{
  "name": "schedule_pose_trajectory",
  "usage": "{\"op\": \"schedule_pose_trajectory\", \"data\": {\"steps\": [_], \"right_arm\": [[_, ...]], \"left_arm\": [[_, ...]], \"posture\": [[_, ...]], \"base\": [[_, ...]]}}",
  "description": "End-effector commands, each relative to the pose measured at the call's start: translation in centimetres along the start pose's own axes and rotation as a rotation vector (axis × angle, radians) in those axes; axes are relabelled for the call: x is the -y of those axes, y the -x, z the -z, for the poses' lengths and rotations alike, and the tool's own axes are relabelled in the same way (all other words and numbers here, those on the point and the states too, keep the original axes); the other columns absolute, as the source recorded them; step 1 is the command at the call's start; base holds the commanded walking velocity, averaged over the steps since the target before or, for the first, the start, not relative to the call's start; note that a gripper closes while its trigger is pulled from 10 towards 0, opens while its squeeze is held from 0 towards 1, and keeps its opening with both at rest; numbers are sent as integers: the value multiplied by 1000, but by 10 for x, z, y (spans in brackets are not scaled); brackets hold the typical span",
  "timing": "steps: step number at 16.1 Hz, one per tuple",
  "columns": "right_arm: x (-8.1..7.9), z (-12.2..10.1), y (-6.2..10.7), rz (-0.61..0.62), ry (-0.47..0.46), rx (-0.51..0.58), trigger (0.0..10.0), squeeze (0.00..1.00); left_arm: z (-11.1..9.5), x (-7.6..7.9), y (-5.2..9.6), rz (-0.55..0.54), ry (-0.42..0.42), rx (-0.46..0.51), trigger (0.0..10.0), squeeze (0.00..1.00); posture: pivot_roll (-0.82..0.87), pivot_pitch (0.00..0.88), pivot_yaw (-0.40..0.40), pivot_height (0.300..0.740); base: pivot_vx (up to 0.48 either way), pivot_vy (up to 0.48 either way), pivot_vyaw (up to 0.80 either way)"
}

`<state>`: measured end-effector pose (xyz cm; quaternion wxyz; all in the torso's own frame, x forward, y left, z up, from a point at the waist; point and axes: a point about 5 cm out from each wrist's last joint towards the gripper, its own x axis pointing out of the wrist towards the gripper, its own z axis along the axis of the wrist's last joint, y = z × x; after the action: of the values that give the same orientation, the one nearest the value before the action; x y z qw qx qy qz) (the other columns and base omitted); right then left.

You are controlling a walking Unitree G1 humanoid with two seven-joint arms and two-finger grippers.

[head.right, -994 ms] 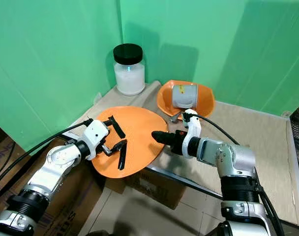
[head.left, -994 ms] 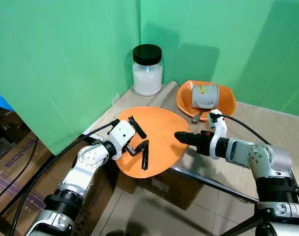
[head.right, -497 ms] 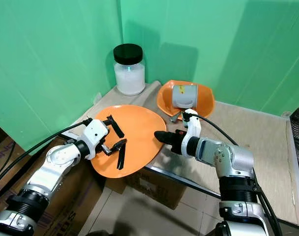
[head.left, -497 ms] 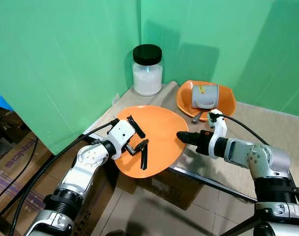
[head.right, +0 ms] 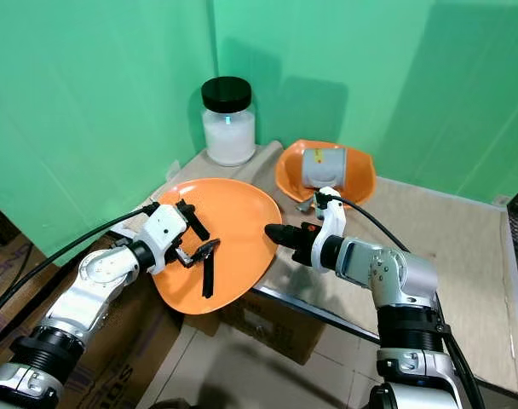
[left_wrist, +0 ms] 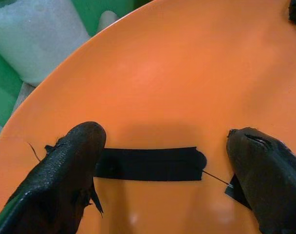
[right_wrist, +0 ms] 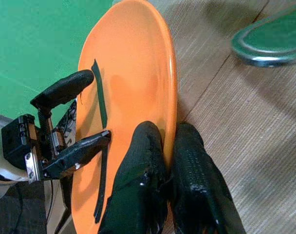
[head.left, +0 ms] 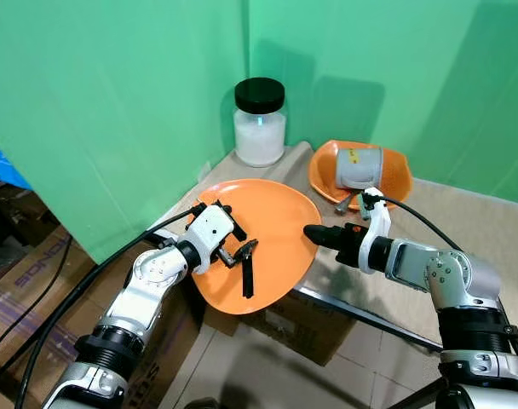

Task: Setting the table

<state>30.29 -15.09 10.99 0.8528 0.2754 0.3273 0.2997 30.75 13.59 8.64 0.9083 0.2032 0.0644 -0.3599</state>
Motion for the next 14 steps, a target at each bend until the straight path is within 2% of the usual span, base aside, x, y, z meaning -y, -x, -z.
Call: {"op": "schedule_pose_trajectory", "data": {"steps": [1, 5, 7, 8, 10, 12, 13, 14], "right_arm": [[0, -2, 2, 32, 16, 3, 0, 0], [-1, -5, 8, 22, 19, 39, 0, 0], [-9, -12, 14, -21, 47, 97, 0, 0], [-11, -15, 17, -36, 55, 117, 0, 0], [-15, -21, 24, -52, 59, 169, 0, 0], [-18, -29, 35, -74, 73, 238, 0, 0], [-20, -32, 40, -91, 75, 268, 0, 0], [-23, -35, 44, -113, 78, 293, 0, 0]], "left_arm": [[-11, -8, 0, -8, -25, 25, 10000, 0], [-41, -22, 6, -56, -13, 138, 10000, 0], [-66, -33, 14, -95, 22, 221, 10000, 0], [-72, -37, 18, -116, 36, 240, 10000, 0], [-77, -45, 26, -158, 46, 254, 10000, 0], [-73, -49, 32, -198, 91, 239, 10000, 0], [-68, -46, 33, -181, 141, 228, 10000, 627], [-65, -44, 34, -168, 171, 218, 10000, 1000]], "posture": [[35, 0, 43, 740], [32, 0, 48, 740], [31, 0, 56, 740], [29, 0, 61, 740], [28, 0, 67, 740], [30, 0, 69, 740], [27, 0, 75, 740], [24, 0, 80, 740]], "base": [[0, 0, 0], [0, 0, 0], [0, 0, 0], [0, 0, 0], [0, 0, 0], [0, 0, 0], [0, 0, 0], [0, 0, 0]]}}
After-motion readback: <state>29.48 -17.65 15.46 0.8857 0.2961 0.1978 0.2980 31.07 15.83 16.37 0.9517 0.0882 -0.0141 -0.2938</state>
